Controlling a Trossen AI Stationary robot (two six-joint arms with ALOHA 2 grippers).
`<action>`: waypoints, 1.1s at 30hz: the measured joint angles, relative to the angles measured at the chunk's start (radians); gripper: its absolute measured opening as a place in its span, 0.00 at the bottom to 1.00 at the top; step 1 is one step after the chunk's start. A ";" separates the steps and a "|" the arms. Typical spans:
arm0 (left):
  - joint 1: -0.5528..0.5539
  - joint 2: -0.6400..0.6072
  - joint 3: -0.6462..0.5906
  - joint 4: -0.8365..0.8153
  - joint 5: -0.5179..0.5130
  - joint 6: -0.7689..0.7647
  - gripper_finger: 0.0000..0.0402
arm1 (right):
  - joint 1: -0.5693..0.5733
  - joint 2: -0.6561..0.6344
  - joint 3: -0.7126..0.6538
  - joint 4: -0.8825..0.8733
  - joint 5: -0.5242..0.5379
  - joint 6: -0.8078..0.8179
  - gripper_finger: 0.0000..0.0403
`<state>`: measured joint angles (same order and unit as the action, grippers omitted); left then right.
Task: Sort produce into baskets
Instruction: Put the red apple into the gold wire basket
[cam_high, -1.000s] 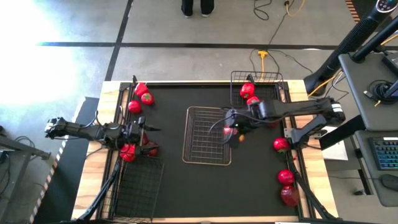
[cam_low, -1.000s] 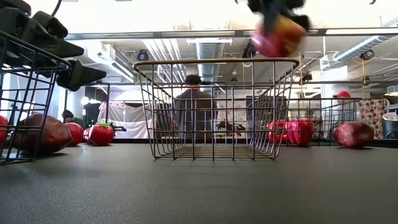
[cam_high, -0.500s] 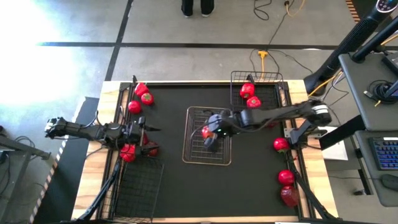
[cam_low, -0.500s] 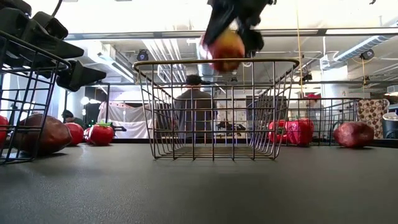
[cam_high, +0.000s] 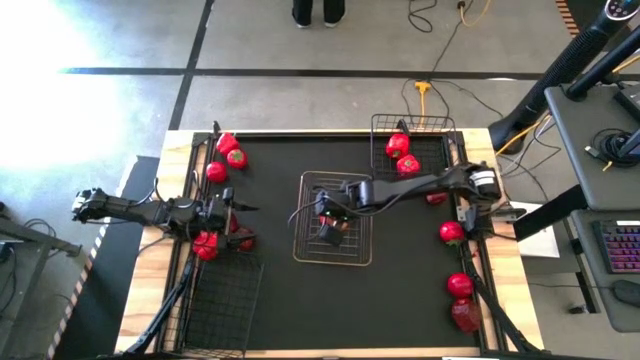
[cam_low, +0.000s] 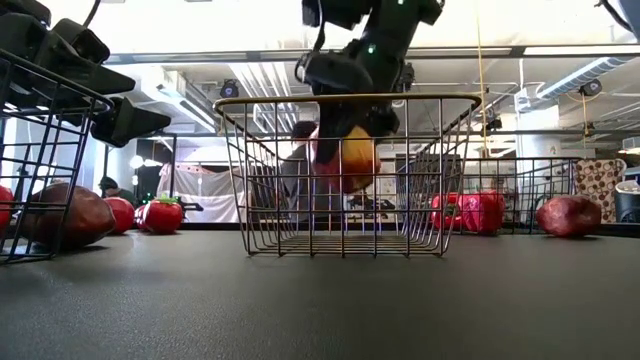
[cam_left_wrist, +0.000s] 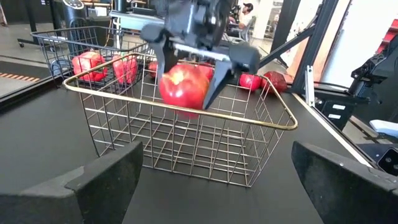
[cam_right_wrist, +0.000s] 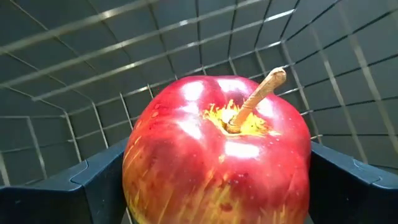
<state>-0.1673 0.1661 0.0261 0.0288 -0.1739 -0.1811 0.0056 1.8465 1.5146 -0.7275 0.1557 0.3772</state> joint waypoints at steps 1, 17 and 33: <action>0.000 0.000 0.000 0.000 0.000 0.000 0.98 | -0.002 0.012 0.000 0.001 0.000 -0.003 0.90; 0.000 0.000 0.000 0.000 0.000 0.000 0.98 | -0.025 0.093 0.005 0.005 0.004 -0.043 0.98; 0.000 0.000 0.000 0.000 0.000 0.000 0.98 | -0.016 0.089 0.360 -0.622 0.181 0.071 0.99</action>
<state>-0.1677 0.1661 0.0261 0.0288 -0.1741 -0.1814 -0.0105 1.9357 1.8742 -1.3494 0.3368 0.4481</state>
